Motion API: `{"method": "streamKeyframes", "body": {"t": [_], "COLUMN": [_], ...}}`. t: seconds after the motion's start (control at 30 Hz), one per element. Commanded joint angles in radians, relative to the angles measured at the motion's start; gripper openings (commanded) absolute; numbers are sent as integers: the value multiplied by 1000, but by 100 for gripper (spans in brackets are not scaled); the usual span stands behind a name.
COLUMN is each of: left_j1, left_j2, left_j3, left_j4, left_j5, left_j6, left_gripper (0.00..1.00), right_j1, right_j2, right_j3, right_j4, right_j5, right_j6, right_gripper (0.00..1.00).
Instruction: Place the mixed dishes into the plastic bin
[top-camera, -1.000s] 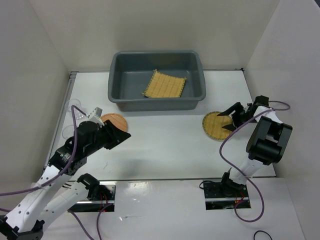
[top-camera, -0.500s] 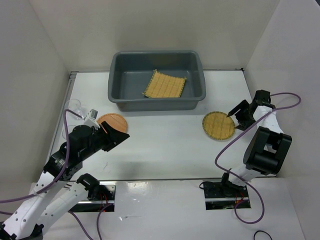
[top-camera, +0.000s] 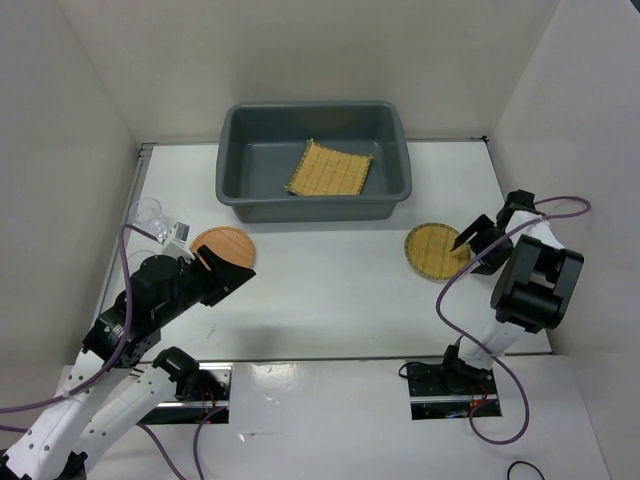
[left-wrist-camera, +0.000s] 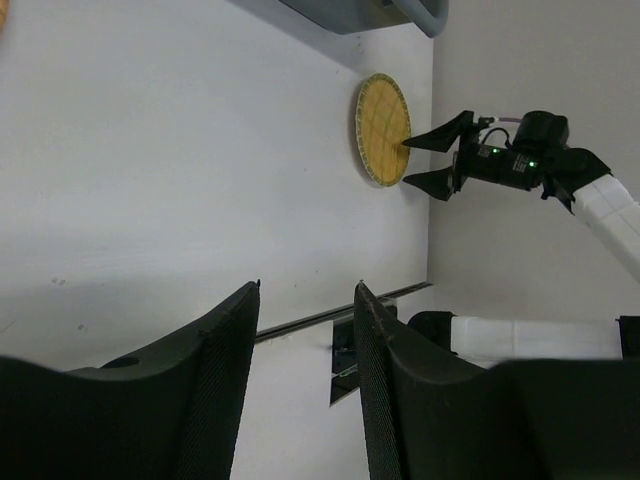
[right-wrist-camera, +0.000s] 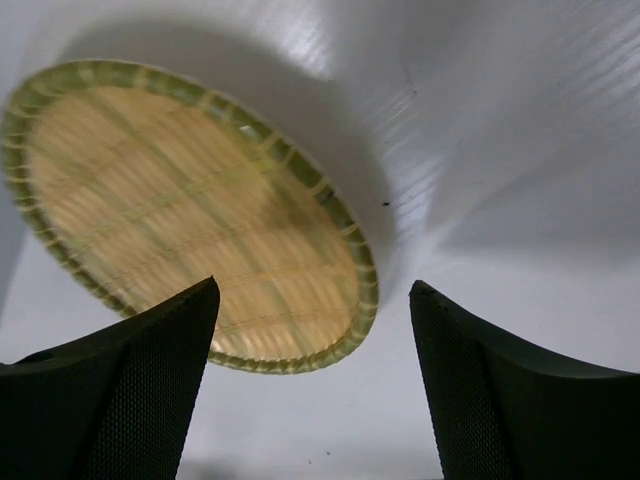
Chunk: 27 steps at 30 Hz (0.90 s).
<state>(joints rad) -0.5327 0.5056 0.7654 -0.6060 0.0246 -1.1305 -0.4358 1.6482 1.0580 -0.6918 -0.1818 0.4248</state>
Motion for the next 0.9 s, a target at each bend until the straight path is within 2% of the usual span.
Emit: {"method": "streamKeyframes", "body": {"t": [0.0,0.2,0.27,0.37,0.47,0.5,0.57,0.6,0.7,0.87], "left_j1": [5,5,5,5,5,5,5,5,5,5], "left_j2": [-9,-38,-38,-47,-65,-65,-65,-65,-75,-84], "left_j3": [6,-3,-3,-3,-3,-3,-3,-3,-3,-3], "left_j4": [12,2,-8,-17,-26,-26,-26,-35,-35,-35], "left_j5": [-12,-22,-22,-31,-31,-31,-31,-31,-31,-31], "left_j6": [-12,-43,-54,-63,-72,-72,-72,-81,-81,-91], "left_gripper": [51,51,51,51,51,51,51,51,51,51], "right_j1": [-38,-50,-50,-50,-50,-50,-50,-50,-50,-60], "right_j2": [62,127,137,159,168,168,177,177,177,167], "right_j3": [-4,14,5,-7,-29,-29,-39,-49,-58,-96], "right_j4": [-14,8,37,66,109,118,141,141,164,198], "right_j5": [-76,-103,-193,-295,-381,-393,-418,-429,-456,-510], "right_j6": [-50,-70,-80,-80,-80,-64,-54,-43,-34,-11], "right_gripper": [80,80,80,75,66,56,48,39,23,15]}}
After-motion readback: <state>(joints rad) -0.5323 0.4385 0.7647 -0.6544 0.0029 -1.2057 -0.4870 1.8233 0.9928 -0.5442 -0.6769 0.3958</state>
